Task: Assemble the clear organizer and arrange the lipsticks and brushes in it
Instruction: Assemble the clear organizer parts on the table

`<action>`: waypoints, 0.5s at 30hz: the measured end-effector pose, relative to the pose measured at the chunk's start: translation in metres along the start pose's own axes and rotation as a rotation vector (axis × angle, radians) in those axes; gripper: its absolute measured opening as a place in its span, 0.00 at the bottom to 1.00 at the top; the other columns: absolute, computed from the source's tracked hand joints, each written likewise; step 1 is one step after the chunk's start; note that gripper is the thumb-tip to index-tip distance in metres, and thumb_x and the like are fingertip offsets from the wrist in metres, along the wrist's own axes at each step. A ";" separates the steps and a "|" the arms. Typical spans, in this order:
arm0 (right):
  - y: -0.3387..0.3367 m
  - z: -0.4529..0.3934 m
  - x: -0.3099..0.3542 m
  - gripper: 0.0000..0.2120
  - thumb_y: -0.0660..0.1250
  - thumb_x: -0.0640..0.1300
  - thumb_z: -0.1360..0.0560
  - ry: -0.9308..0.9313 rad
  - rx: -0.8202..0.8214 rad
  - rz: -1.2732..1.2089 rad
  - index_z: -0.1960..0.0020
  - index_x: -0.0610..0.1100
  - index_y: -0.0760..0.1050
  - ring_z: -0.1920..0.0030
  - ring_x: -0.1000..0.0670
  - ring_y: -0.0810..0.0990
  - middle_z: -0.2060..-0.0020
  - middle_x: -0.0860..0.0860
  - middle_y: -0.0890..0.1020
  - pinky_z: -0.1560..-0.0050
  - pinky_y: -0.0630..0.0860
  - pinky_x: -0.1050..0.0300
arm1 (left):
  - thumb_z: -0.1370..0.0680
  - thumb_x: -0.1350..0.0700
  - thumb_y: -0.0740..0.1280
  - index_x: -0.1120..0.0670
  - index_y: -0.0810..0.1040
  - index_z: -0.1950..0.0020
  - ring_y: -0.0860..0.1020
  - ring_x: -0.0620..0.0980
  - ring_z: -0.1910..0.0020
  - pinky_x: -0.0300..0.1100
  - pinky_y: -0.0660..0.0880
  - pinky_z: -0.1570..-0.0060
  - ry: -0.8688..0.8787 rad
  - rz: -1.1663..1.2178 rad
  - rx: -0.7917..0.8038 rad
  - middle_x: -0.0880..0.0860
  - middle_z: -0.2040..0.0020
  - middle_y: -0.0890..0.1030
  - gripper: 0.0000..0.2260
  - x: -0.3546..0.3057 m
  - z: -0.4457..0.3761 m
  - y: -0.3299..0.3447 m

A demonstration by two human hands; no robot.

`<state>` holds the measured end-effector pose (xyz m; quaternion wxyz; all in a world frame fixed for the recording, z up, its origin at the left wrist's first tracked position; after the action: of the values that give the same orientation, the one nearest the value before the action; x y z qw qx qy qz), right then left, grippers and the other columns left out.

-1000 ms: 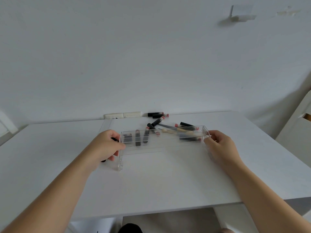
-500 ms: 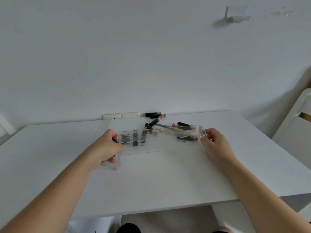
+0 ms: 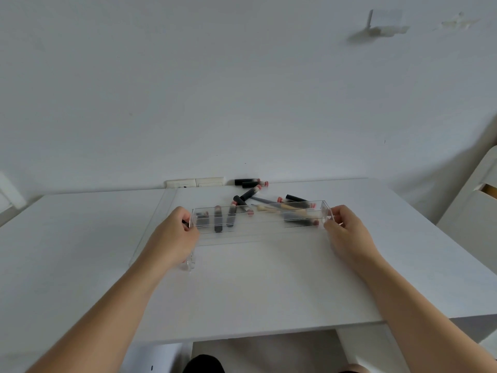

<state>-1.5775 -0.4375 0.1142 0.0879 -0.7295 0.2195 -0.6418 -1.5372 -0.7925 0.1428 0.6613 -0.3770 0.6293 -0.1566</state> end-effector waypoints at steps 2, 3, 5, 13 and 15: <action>-0.001 0.000 0.001 0.08 0.64 0.45 0.24 0.002 0.010 -0.005 0.58 0.57 0.74 0.70 0.49 0.71 0.66 0.54 0.76 0.67 0.67 0.56 | 0.23 0.61 0.60 0.51 0.69 0.53 0.73 0.55 0.71 0.45 0.71 0.67 -0.013 0.025 0.010 0.59 0.59 0.78 0.05 0.001 0.000 0.003; -0.001 0.000 0.002 0.08 0.64 0.45 0.24 0.007 0.014 -0.005 0.59 0.56 0.73 0.70 0.49 0.71 0.66 0.54 0.76 0.67 0.67 0.56 | 0.23 0.62 0.60 0.52 0.69 0.53 0.72 0.55 0.71 0.44 0.71 0.68 -0.018 0.038 0.018 0.58 0.60 0.77 0.05 0.001 -0.001 0.004; -0.001 0.000 0.002 0.08 0.64 0.45 0.24 0.020 0.018 -0.005 0.59 0.57 0.74 0.72 0.50 0.71 0.67 0.55 0.76 0.69 0.67 0.56 | 0.23 0.62 0.60 0.52 0.68 0.53 0.73 0.54 0.71 0.40 0.71 0.71 -0.026 0.049 0.027 0.55 0.61 0.75 0.05 0.000 -0.001 0.004; -0.001 0.006 0.003 0.10 0.63 0.62 0.30 0.032 -0.041 -0.045 0.55 0.58 0.78 0.76 0.52 0.70 0.73 0.57 0.76 0.74 0.68 0.57 | 0.22 0.44 0.68 0.49 0.78 0.52 0.80 0.52 0.62 0.43 0.74 0.64 -0.005 0.056 -0.009 0.50 0.58 0.82 0.09 0.006 -0.006 -0.021; 0.000 0.006 0.003 0.13 0.62 0.64 0.31 0.019 -0.048 -0.038 0.54 0.59 0.79 0.76 0.53 0.71 0.73 0.57 0.75 0.73 0.69 0.57 | 0.22 0.42 0.67 0.51 0.79 0.47 0.81 0.55 0.52 0.46 0.74 0.56 0.000 -0.117 -0.166 0.50 0.52 0.82 0.13 0.017 -0.012 -0.036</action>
<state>-1.5709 -0.4395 0.1160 0.0561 -0.7293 0.2216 -0.6449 -1.5366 -0.8319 0.1567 0.6174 -0.4667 0.6170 -0.1422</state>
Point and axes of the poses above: each hand's wrist, its own z-axis away from the middle knuckle, its own y-axis out of the palm, x = y × z, the point moved 1 cm from there along -z, towards the middle knuckle
